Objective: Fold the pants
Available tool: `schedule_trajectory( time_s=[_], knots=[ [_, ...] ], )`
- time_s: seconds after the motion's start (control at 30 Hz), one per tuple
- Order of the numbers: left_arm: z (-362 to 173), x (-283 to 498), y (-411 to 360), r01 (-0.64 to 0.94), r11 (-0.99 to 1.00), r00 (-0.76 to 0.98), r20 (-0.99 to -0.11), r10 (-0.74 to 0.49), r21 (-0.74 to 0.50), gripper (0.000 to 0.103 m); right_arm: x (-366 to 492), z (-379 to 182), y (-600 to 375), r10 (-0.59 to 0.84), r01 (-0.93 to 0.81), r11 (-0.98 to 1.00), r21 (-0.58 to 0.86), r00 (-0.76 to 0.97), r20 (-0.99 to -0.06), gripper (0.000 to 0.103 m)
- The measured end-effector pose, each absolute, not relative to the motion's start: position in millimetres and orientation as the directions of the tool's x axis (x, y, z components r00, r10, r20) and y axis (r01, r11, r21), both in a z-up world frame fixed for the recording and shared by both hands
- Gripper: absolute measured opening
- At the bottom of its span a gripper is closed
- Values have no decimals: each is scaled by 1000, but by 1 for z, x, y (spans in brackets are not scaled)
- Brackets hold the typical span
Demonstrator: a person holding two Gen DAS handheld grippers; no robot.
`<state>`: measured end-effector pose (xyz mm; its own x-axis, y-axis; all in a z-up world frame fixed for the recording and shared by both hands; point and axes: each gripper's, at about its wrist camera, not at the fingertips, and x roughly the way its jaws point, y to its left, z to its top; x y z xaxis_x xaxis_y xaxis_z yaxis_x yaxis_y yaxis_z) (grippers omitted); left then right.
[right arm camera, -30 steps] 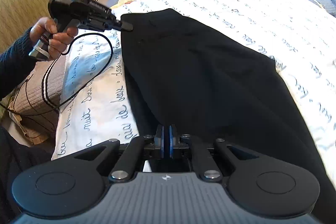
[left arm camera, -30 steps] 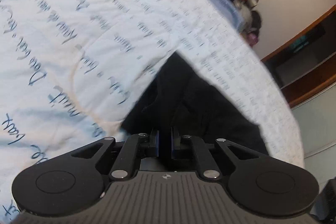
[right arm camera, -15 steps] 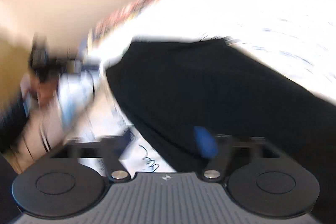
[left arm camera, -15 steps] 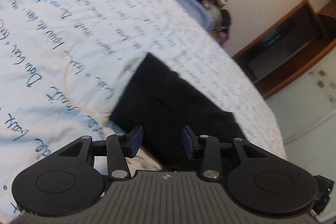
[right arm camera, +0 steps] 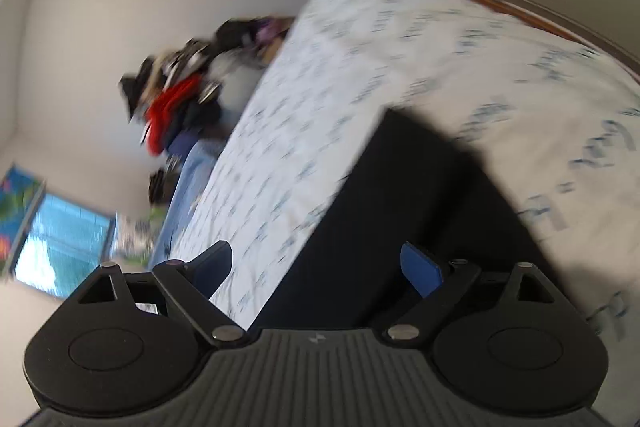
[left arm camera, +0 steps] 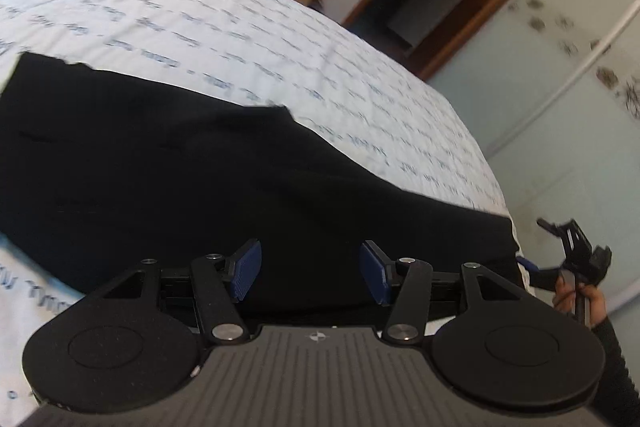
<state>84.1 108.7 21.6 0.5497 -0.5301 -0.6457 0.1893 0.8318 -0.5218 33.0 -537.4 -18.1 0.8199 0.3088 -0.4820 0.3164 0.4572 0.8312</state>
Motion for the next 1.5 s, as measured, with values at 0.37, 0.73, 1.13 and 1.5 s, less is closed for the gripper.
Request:
schedule_trajectory(
  time_s=[0.37, 0.73, 1.13, 1.5],
  knots=[
    [10, 97, 62, 214, 814, 470, -674, -570, -540, 71, 61, -41, -522, 264, 318, 542, 778, 814, -517, 13],
    [-10, 123, 41, 213, 790, 389, -692, -608, -575, 76, 23, -12, -534, 247, 218, 521, 825, 887, -390, 5],
    [2, 121, 28, 296, 768, 390, -663, -639, -567, 80, 13, -17, -551, 302, 231, 495, 837, 858, -416, 14],
    [-10, 126, 23, 226, 815, 377, -723, -579, -534, 80, 136, 1, -610, 421, 60, 746, 663, 729, -539, 93]
  ],
)
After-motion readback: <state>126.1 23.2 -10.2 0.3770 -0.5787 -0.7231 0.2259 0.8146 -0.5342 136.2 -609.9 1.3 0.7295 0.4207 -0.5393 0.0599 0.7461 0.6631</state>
